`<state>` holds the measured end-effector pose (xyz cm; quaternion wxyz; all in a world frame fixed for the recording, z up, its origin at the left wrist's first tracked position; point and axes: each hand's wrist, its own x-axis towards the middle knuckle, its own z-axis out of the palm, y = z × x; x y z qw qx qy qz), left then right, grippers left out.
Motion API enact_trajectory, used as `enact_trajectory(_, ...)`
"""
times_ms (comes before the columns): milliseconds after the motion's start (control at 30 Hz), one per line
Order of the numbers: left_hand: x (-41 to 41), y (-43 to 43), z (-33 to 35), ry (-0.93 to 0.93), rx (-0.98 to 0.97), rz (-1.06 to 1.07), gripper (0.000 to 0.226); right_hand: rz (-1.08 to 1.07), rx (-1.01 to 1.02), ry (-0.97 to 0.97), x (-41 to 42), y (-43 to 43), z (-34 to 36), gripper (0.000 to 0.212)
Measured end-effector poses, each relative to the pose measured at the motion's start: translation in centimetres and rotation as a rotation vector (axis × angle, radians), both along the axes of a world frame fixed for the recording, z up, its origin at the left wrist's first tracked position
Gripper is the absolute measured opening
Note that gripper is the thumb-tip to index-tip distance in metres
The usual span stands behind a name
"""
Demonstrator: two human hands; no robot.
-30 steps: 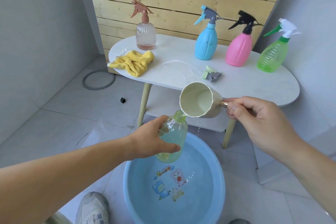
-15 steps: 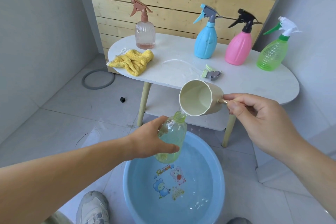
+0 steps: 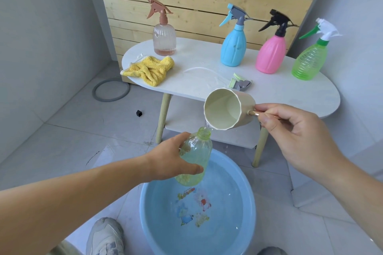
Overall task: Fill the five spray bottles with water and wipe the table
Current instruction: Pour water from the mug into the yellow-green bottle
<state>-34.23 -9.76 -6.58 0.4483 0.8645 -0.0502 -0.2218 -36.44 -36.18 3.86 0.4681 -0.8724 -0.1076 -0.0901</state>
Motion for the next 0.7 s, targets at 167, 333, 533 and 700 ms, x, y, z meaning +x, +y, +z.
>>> enact_trajectory(167, -0.08, 0.0, 0.03, -0.006, 0.017, -0.009, 0.082, 0.005, -0.008, -0.009, -0.17, 0.17, 0.1, 0.021)
enact_trajectory(333, -0.1, -0.04, 0.03, -0.002, 0.005, -0.003, 0.082, 0.008, -0.048, -0.033, -0.13, 0.13, -0.13, 0.015)
enact_trajectory(533, -0.05, -0.03, -0.01, -0.005, 0.016, -0.011, 0.084, 0.02, -0.055, -0.066, -0.06, 0.05, -0.19, 0.015)
enact_trajectory(700, 0.04, -0.02, -0.1, 0.0, 0.01, -0.011, 0.084, 0.022, -0.08, -0.108, 0.0, 0.03, -0.21, 0.014)
